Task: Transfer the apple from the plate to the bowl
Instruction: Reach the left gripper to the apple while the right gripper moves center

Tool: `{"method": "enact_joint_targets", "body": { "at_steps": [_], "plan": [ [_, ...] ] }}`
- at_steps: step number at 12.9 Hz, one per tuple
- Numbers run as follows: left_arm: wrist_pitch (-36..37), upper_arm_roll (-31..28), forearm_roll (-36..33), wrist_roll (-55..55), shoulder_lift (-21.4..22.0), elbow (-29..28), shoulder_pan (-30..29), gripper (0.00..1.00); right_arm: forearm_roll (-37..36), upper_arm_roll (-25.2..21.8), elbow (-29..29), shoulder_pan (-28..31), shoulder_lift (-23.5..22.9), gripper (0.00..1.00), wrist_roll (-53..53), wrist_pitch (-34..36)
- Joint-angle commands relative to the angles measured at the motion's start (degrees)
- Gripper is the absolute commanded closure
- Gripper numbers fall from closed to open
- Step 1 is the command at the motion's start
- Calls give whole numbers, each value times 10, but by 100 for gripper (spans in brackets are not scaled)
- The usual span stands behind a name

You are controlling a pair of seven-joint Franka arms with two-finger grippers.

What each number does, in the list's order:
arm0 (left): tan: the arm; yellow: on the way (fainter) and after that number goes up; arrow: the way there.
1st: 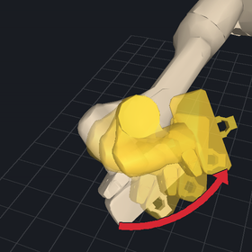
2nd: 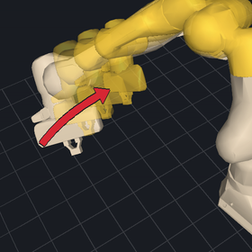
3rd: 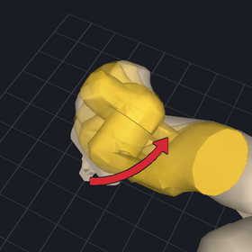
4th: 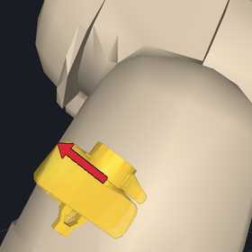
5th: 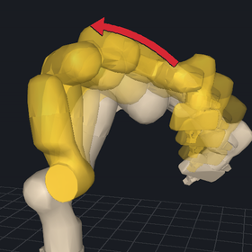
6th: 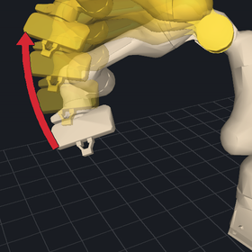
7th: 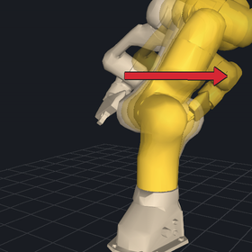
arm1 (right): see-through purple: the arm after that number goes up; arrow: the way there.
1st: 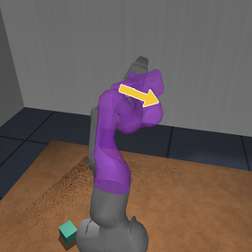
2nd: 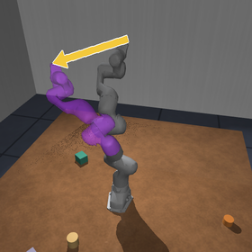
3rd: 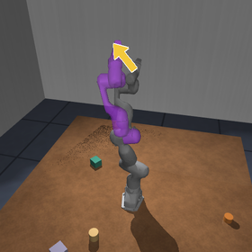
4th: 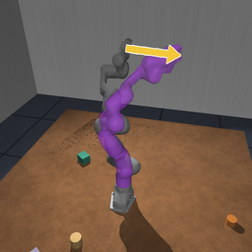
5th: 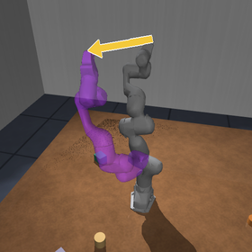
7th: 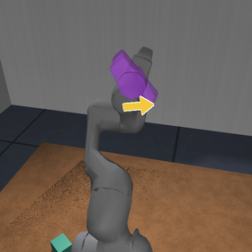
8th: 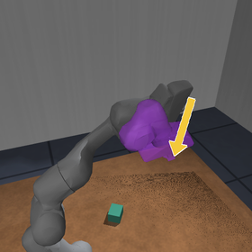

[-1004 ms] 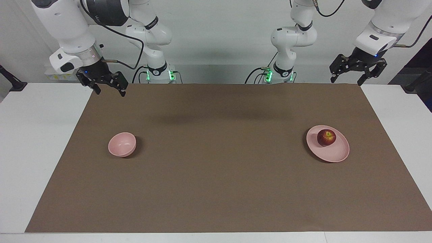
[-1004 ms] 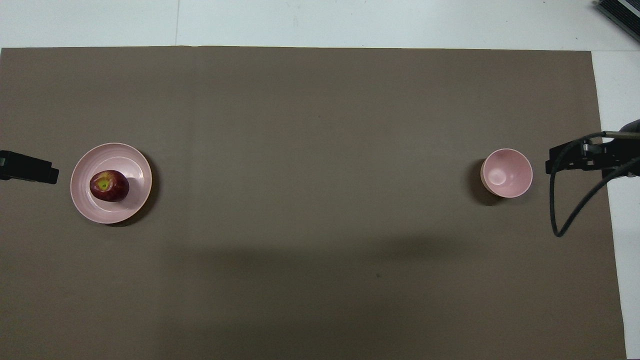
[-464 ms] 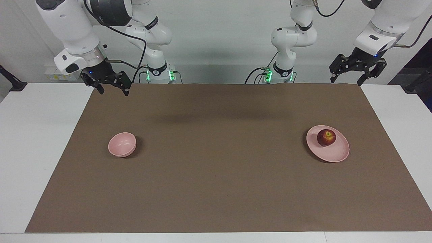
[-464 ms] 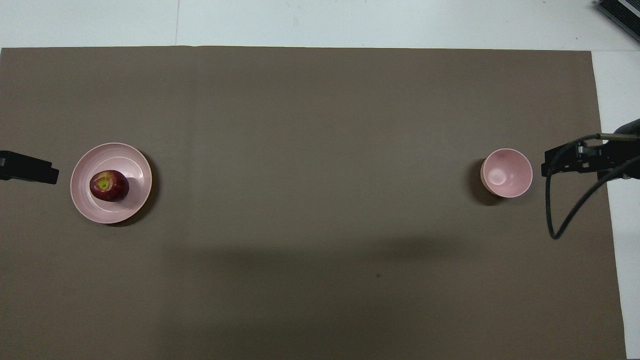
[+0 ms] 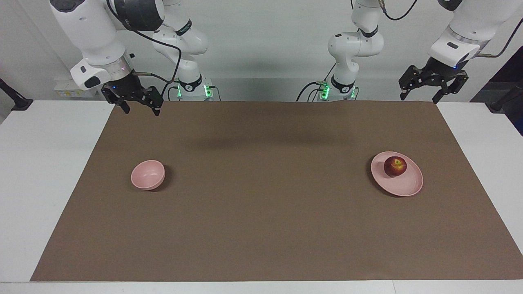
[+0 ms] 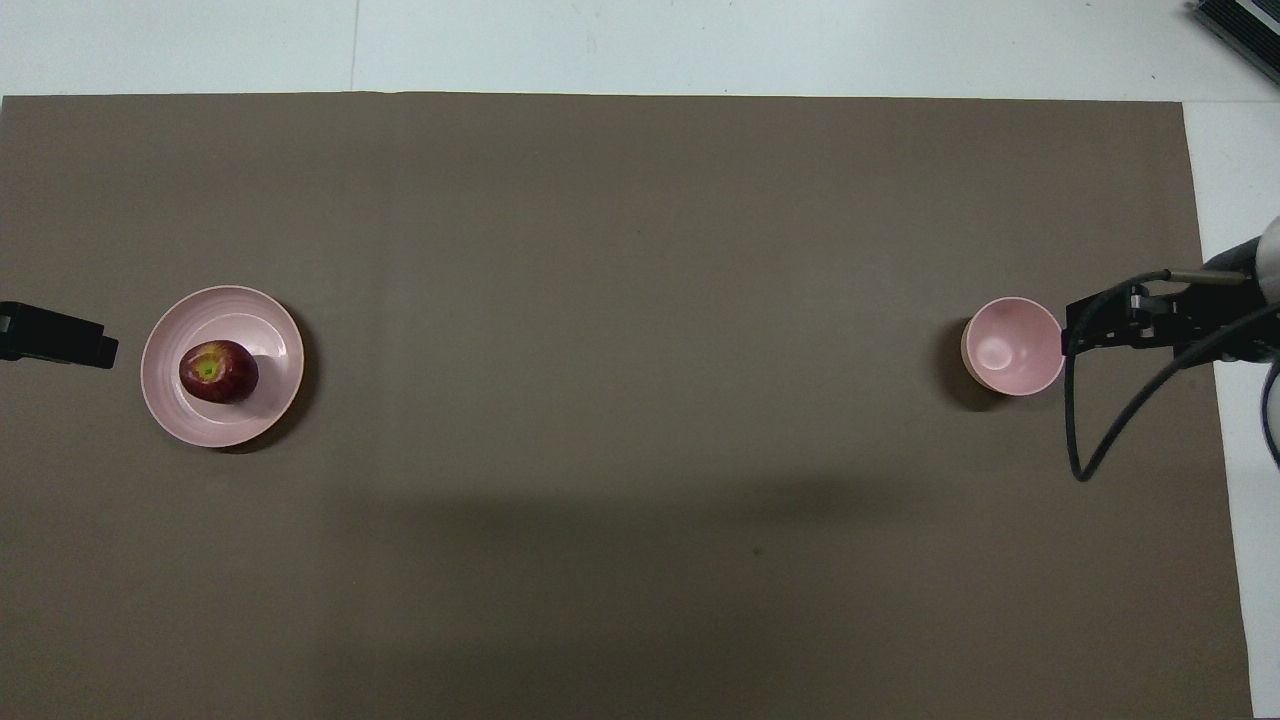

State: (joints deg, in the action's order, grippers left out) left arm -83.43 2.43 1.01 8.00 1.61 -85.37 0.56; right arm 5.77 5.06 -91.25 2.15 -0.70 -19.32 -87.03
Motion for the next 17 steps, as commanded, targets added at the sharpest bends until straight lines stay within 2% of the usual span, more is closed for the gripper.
{"method": "enact_joint_targets", "body": {
  "at_steps": [1, 5, 8, 13, 15, 17],
  "plan": [
    [-24, -4, -1, 1, 15, -22, 5, 0, 38, 4, -27, -14, 5, 0, -89, -5],
    [-94, -6, -1, 1, 30, -110, 0, 0, 99, 4, -40, -46, -12, 0, -214, -31],
    [-194, -8, -1, 3, 30, -190, -3, 0, 164, 4, -53, -58, -26, 0, -304, -59],
    [-305, -9, -1, 66, 10, -264, -28, 0, 227, 4, -56, -104, -60, 0, -440, -94],
    [-348, -9, -1, 82, 2, -294, -42, 0, 284, 4, -74, -106, -65, 0, -498, -118],
    [-363, -9, -1, 85, -16, -306, -44, 0, 302, 4, -95, -130, -65, 0, -531, -153]
  ]
}}
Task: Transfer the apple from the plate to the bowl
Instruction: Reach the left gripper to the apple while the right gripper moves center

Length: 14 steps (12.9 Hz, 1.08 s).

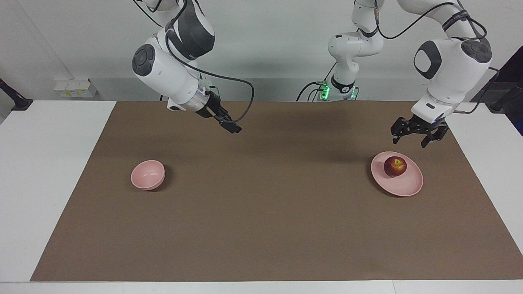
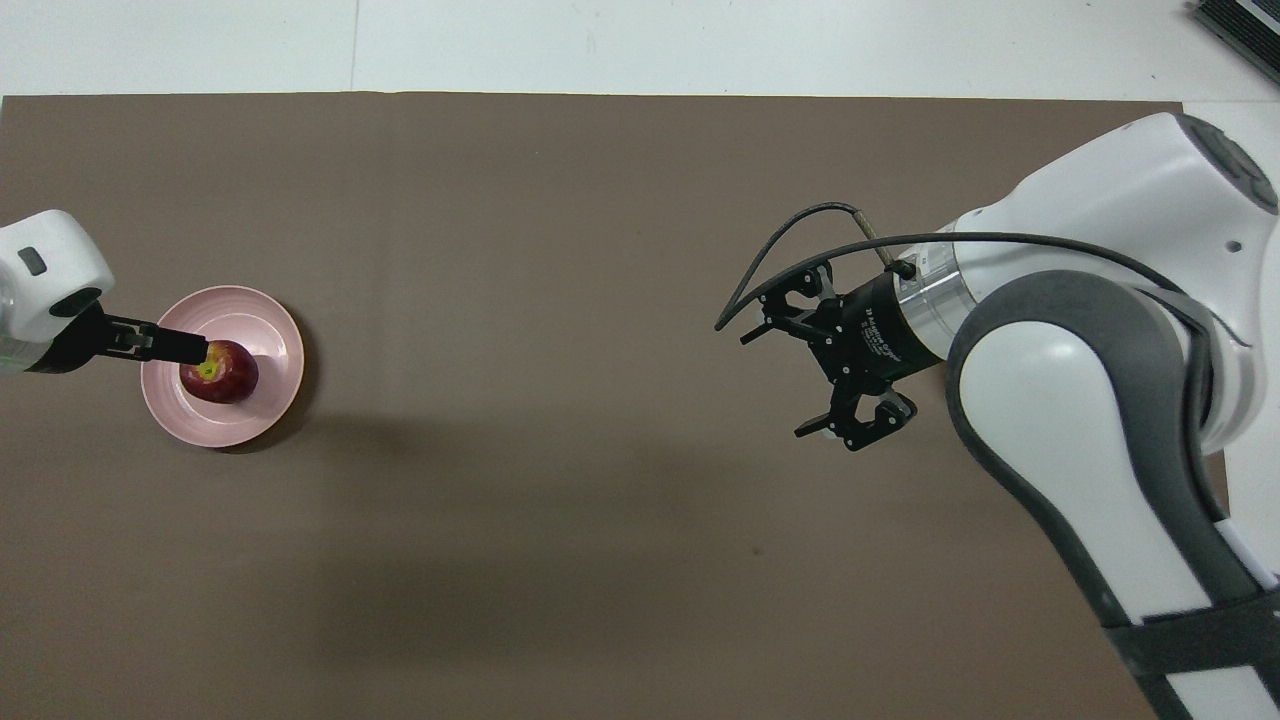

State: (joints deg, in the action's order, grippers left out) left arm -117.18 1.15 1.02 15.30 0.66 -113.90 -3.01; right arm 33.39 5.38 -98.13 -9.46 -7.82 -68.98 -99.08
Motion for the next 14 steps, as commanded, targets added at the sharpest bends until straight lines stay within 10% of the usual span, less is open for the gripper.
{"method": "enact_joint_targets", "body": {
  "at_steps": [1, 14],
  "plan": [
    [-31, 3, -1, 12, -17, -22, -9, 0, 53, 1, -42, -16, 6, 0, -57, -56],
    [-183, 3, -1, 13, -80, -103, -21, 0, 303, 1, -123, -129, -28, 0, -119, -309]
  ]
}}
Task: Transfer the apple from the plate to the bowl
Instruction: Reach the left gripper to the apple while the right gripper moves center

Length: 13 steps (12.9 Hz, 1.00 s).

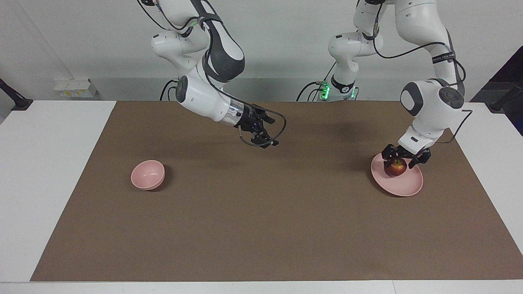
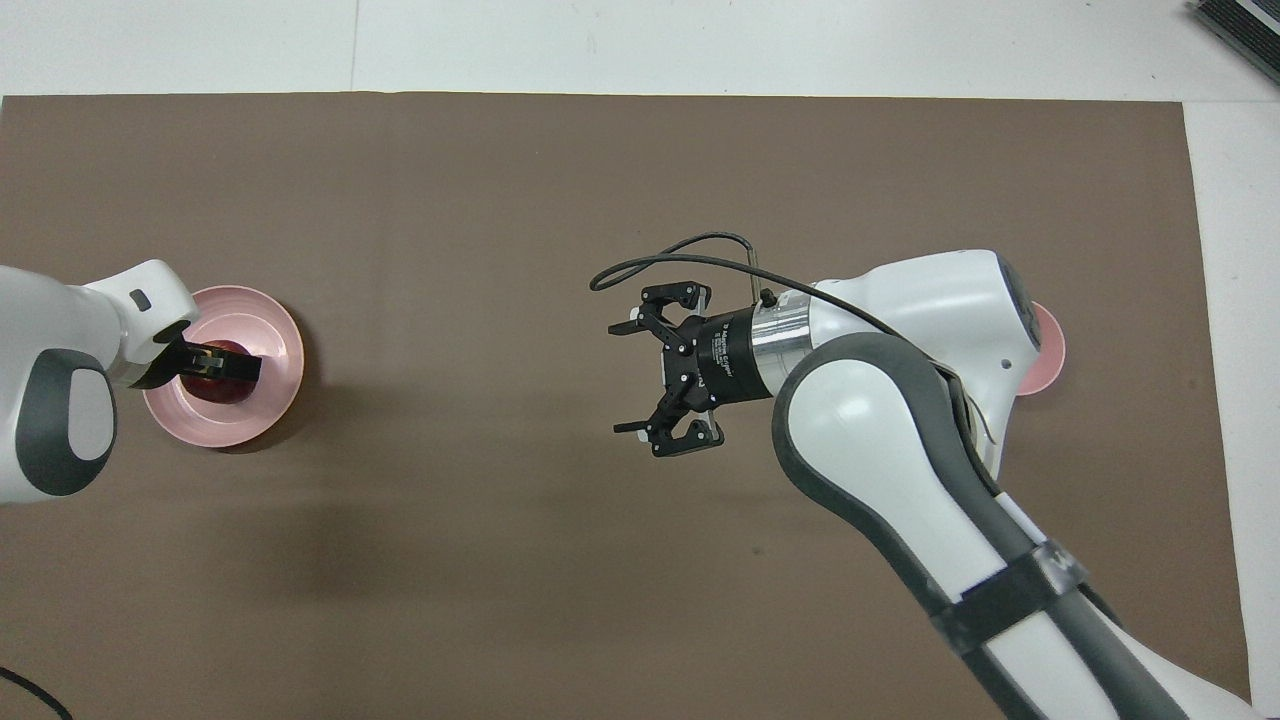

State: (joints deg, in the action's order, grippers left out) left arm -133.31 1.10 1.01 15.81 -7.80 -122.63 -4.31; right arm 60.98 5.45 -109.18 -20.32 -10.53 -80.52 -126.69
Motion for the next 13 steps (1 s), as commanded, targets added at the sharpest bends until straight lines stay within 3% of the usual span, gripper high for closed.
{"method": "enact_joint_targets", "body": {
  "at_steps": [1, 3, 4, 5, 8, 9, 11, 13],
  "plan": [
    [-21, 4, -1, 8, 4, -16, -8, 20, 27, 0, -14, -27, -4, 0, -3, -45],
    [-21, 4, -1, 8, 4, -14, -8, 64, 27, 0, -13, -33, -5, 0, -5, -48],
    [-21, 4, -1, 8, 3, -10, -8, 79, 27, 0, -14, -34, -4, 0, -5, -48],
    [-23, 4, -1, 9, 3, -8, -7, 87, 27, 0, -14, -34, -4, 0, -5, -48],
    [-23, 6, -1, 7, 7, -4, -4, 92, 26, 0, -14, -36, -3, 0, -10, -47],
    [-19, 7, -1, 7, 12, -1, -1, 100, 29, 0, -14, -45, -2, 0, -10, -47],
    [8, 10, 0, 7, 35, 6, 3, 100, 41, 0, -14, -48, -2, 0, -10, -49],
    [70, 18, 67, 8, 63, 22, 4, 100, 68, 0, -14, -50, -1, 0, -8, -62]
  ]
}}
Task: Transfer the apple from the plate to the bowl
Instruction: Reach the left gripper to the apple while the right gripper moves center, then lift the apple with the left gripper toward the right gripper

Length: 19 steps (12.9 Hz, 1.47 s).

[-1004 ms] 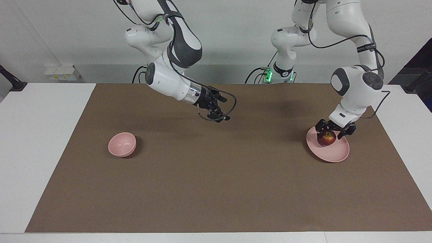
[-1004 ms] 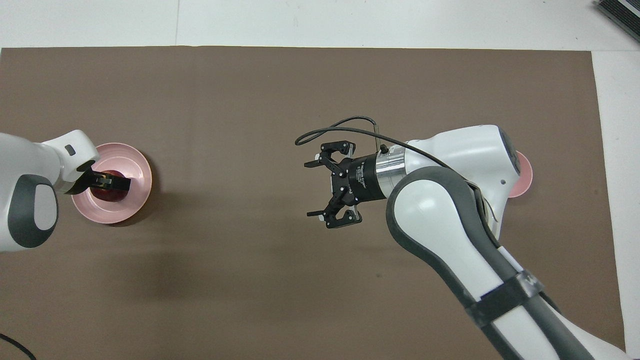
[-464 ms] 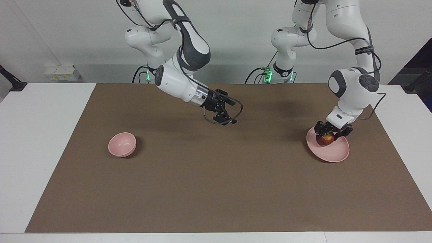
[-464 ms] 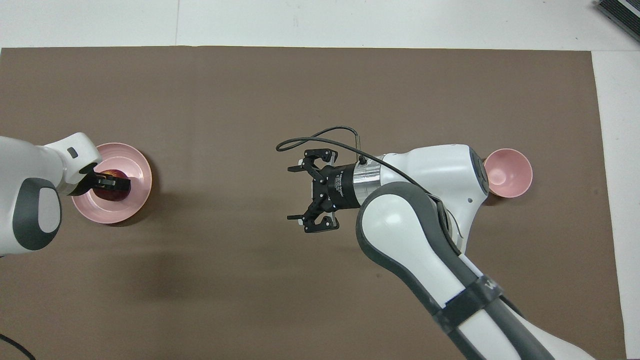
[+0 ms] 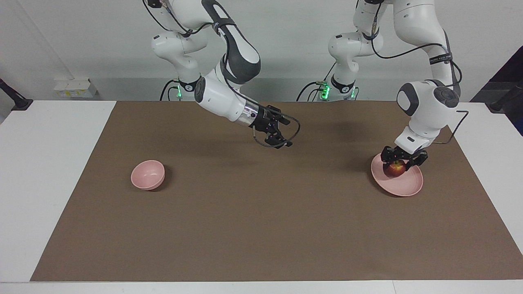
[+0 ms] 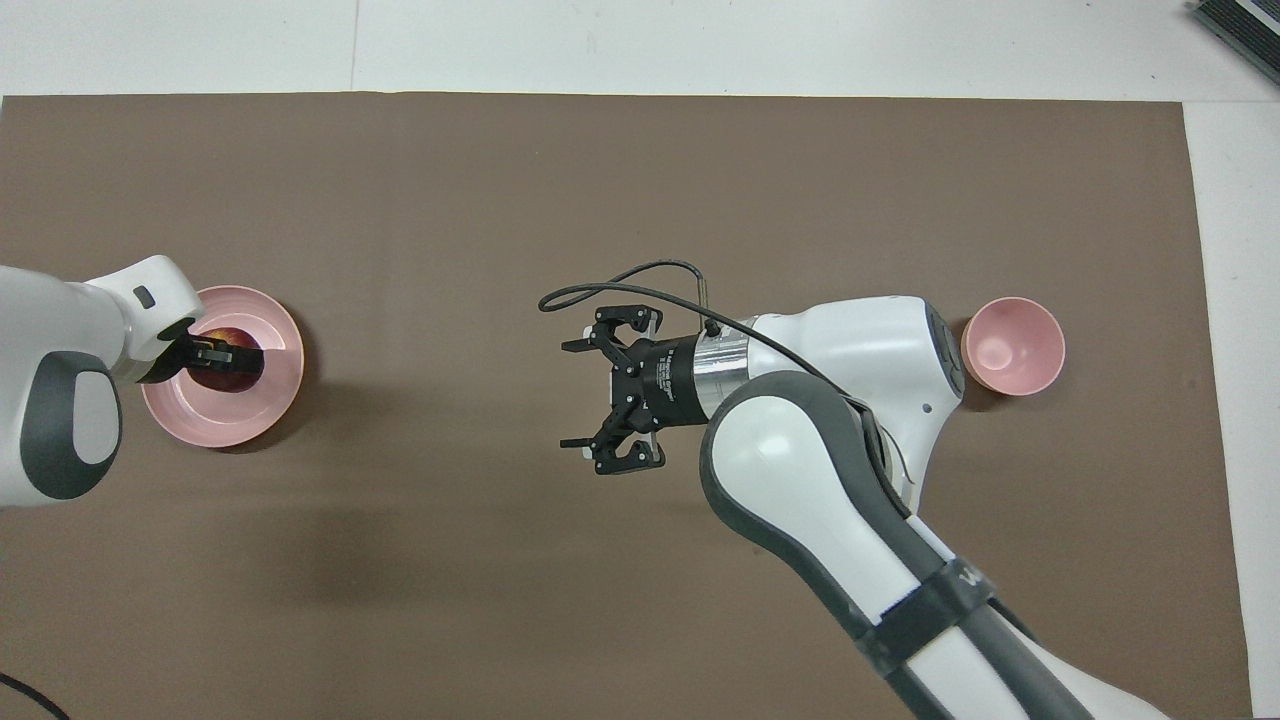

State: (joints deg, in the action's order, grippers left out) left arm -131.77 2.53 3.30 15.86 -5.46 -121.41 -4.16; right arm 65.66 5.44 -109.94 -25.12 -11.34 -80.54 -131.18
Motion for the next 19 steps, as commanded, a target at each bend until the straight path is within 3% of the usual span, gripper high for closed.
{"method": "enact_joint_targets", "body": {
  "at_steps": [1, 7, 13, 19],
  "plan": [
    [88, 4, 81, 7, 49, 24, 14, 100, 21, 0, -6, -7, 7, 0, -8, -21],
    [186, 31, 286, -21, 69, 61, 26, 100, 23, 0, -7, -8, 8, 0, -8, -22],
    [238, 85, 365, -60, 92, 56, 27, 100, 24, 1, -16, -20, 5, 0, 2, -50],
    [194, 147, 415, -107, 97, 51, 27, 100, 32, 1, -16, -41, 5, 0, 31, -76]
  ]
}}
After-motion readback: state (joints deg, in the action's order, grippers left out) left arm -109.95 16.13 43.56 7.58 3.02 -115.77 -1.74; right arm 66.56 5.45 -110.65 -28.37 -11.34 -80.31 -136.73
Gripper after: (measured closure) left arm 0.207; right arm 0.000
